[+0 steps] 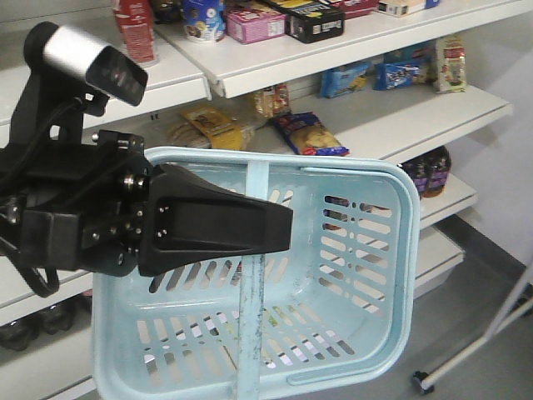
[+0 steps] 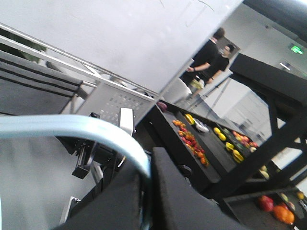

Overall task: Place coke in basket with both arms
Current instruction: 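Approach the shelf with the red Coca-Cola bottle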

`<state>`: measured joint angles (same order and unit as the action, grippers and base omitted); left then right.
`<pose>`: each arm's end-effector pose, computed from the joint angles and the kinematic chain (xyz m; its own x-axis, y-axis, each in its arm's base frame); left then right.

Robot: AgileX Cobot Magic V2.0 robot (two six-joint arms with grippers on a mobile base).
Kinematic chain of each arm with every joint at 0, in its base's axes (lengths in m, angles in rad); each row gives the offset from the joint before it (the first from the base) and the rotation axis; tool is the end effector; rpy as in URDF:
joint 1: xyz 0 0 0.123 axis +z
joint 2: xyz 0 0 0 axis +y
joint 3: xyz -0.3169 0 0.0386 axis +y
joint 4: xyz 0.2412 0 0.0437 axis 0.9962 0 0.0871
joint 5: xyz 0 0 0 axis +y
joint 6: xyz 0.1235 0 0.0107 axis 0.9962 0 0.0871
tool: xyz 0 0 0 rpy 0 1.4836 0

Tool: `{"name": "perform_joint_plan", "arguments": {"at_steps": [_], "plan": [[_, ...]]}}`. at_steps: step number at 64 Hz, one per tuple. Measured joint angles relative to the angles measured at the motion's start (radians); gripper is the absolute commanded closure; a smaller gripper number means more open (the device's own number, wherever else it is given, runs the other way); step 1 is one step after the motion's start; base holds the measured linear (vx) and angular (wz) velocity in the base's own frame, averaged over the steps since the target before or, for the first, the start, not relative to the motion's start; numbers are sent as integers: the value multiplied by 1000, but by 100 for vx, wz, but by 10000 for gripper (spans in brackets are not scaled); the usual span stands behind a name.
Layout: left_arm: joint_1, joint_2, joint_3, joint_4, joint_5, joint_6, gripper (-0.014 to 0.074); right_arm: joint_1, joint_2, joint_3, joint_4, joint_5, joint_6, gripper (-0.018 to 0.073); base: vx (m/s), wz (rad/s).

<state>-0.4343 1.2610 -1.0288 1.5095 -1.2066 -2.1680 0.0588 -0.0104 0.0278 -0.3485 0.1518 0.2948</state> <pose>0.1598 -0.2015 0.4242 -0.6837 0.0409 -0.7286 0.7269 -0.0510 -0.6849 0.0484 -0.0036 0.1887 -0.0724 -0.0543 -0.9959 -0.0109 0.9985 -0.0536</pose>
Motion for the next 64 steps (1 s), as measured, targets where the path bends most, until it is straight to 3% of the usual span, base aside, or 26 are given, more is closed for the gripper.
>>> {"name": "perform_joint_plan", "arguments": {"at_steps": [64], "plan": [[0, 0, 0, 0, 0, 0, 603, 0, 0, 0, 0, 0, 0, 564, 8, 40]]}}
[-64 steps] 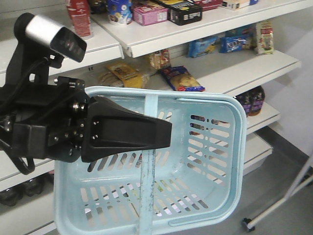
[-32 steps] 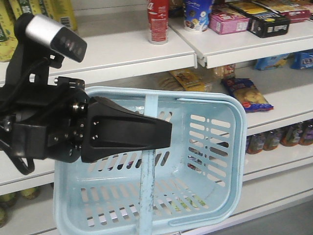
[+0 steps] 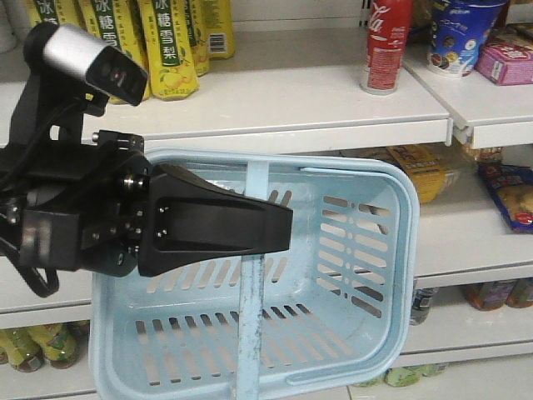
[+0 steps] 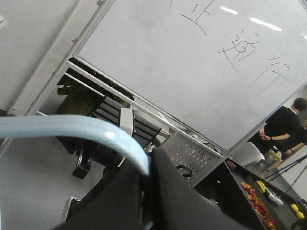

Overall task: Place coke in basket with both arms
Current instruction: 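Approach the shelf with the red Coca-Cola bottle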

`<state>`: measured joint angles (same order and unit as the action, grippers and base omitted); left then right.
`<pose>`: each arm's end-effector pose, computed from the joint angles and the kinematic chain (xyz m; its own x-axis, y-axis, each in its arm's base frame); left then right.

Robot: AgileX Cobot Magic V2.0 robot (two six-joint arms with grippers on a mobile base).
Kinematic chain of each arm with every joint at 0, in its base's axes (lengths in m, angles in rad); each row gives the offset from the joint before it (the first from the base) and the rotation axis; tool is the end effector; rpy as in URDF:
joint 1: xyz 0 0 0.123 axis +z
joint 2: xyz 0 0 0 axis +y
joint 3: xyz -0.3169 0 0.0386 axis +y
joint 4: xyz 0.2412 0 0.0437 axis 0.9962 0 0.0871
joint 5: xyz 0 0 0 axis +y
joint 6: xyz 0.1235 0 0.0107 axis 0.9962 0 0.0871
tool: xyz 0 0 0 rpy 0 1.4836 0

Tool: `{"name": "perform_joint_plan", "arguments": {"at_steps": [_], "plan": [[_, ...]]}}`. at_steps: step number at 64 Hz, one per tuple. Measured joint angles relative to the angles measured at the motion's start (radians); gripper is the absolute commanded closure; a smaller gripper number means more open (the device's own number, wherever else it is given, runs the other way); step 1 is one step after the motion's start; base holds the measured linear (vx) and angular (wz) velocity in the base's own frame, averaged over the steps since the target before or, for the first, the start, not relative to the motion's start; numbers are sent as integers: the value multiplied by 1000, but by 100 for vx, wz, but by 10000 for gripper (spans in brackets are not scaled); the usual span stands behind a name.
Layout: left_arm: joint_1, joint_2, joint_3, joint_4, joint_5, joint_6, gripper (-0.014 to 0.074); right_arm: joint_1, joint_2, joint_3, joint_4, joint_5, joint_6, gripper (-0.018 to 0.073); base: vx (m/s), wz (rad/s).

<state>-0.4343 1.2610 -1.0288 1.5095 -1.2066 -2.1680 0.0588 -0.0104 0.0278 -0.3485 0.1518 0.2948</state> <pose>0.1598 -0.2015 0.4242 -0.6837 0.0409 -0.7286 0.7269 -0.0510 -0.6849 0.0484 -0.0036 0.1887 -0.0724 -0.0543 -0.9959 -0.0109 0.9985 -0.0536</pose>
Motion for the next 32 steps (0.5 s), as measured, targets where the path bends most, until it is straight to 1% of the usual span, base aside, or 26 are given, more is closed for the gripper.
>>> {"name": "perform_joint_plan", "arguments": {"at_steps": [32], "plan": [[0, 0, 0, 0, 0, 0, 603, 0, 0, 0, 0, 0, 0, 564, 5, 21]]}}
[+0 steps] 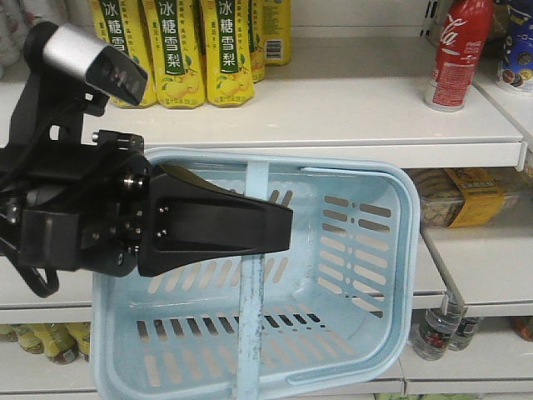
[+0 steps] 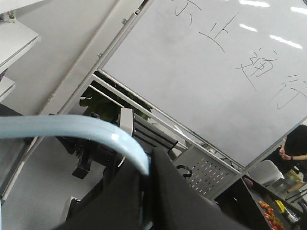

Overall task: Place coke in basket with both arms
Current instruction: 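Approach the shelf with the red Coca-Cola bottle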

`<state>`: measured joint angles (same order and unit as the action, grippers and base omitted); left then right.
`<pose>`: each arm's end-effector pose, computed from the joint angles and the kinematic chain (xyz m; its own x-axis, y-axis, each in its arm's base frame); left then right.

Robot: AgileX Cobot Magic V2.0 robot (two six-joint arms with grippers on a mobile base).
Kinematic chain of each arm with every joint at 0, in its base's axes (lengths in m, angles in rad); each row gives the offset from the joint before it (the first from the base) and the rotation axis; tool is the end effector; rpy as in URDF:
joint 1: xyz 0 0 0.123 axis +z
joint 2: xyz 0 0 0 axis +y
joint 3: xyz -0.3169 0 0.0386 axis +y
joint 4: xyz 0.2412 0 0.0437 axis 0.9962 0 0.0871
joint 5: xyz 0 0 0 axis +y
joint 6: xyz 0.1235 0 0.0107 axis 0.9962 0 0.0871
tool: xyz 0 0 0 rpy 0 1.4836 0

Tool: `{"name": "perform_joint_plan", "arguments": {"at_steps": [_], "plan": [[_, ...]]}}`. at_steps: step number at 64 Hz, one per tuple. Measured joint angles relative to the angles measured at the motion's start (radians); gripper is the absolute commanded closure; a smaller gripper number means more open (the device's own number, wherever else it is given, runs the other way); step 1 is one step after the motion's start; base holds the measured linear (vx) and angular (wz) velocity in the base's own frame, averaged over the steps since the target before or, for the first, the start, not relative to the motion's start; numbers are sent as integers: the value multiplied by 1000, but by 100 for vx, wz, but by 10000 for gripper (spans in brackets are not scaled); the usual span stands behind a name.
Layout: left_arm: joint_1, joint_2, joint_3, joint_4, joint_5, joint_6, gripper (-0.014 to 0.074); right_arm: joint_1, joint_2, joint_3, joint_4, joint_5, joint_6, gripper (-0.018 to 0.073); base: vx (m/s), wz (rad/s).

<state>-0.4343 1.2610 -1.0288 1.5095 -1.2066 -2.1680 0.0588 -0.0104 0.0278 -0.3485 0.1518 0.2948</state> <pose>0.1598 -0.2015 0.4242 -0.6837 0.0409 -0.7286 0.7269 -0.0510 -0.6849 0.0484 -0.0036 0.1887 -0.0724 -0.0543 -0.9959 -0.0109 0.9985 -0.0536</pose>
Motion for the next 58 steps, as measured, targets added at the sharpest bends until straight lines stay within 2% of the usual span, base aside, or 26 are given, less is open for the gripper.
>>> {"name": "perform_joint_plan", "arguments": {"at_steps": [58], "plan": [[0, 0, 0, 0, -8, 0, 603, 0, 0, 0, 0, 0, 0, 564, 3, 4]]}}
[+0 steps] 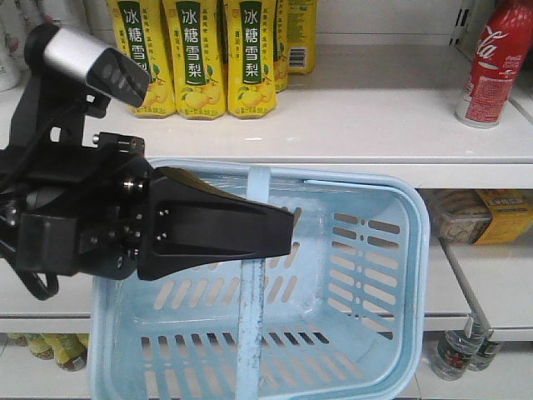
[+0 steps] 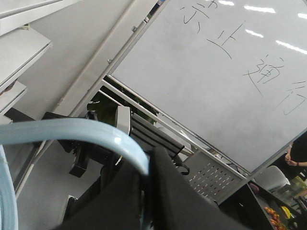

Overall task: Place coke in basket with both arms
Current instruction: 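Approach the shelf with the red Coca-Cola bottle, then reach the right gripper to the red Coca-Cola bottle and grasp it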

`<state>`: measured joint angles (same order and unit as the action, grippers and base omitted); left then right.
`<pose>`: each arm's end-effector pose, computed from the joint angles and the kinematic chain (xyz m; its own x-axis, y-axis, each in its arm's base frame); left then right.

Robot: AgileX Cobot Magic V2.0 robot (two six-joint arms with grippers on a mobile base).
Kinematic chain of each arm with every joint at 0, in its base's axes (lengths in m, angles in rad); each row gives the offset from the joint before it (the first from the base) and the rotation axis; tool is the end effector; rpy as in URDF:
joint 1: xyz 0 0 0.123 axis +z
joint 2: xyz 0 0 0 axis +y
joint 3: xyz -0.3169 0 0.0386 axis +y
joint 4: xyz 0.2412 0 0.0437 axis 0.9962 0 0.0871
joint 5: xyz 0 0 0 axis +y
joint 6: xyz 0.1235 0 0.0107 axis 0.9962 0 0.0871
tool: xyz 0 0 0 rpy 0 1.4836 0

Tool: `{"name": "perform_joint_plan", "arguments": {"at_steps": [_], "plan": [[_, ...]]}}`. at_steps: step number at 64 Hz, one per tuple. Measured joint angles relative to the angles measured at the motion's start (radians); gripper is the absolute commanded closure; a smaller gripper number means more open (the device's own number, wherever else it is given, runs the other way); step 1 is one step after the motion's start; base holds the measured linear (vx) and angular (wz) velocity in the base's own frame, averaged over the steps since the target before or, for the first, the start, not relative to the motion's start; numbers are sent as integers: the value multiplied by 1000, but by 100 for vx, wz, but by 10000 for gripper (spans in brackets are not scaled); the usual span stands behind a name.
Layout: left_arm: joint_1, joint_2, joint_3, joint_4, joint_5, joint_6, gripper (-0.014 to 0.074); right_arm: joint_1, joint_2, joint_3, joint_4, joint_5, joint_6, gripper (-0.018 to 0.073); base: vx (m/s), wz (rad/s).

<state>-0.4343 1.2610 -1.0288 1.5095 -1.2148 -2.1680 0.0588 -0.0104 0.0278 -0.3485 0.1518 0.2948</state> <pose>0.1588 -0.2014 0.4244 -0.6834 0.0455 -0.7287 0.7264 -0.0578 -0.6848 0.0484 -0.0036 0.1887 -0.0724 -0.0543 -0.9959 -0.0109 0.9985 -0.0536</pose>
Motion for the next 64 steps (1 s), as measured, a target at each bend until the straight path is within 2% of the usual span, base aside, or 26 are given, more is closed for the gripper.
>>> {"name": "perform_joint_plan", "arguments": {"at_steps": [64], "plan": [[0, 0, 0, 1, -7, 0, 603, 0, 0, 0, 0, 0, 0, 564, 3, 2]]}}
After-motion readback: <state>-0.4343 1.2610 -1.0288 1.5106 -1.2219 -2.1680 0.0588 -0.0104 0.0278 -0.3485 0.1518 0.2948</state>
